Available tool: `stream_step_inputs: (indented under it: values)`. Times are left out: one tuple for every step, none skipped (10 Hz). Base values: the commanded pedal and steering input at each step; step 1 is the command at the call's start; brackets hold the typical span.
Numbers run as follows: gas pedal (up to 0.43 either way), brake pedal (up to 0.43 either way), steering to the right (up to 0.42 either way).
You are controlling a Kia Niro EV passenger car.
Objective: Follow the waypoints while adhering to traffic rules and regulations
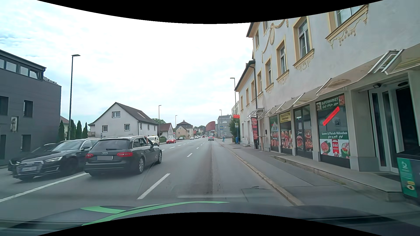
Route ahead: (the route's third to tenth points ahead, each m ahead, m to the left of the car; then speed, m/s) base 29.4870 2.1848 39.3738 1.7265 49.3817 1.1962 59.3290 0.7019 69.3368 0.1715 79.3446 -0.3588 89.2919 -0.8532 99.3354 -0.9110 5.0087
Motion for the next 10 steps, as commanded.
stream_step_inputs:
  values:
    - [0.177, 0.000, -0.006]
    - [0.177, 0.000, -0.004]
    - [0.177, 0.000, -0.002]
    - [0.177, 0.000, -0.001]
    - [0.177, 0.000, 0.000]
    - [0.177, 0.000, 0.000]
    - [0.177, 0.000, 0.001]
    - [0.177, 0.000, 0.003]
    - [0.177, 0.000, 0.005]
    - [0.169, 0.000, 0.006]
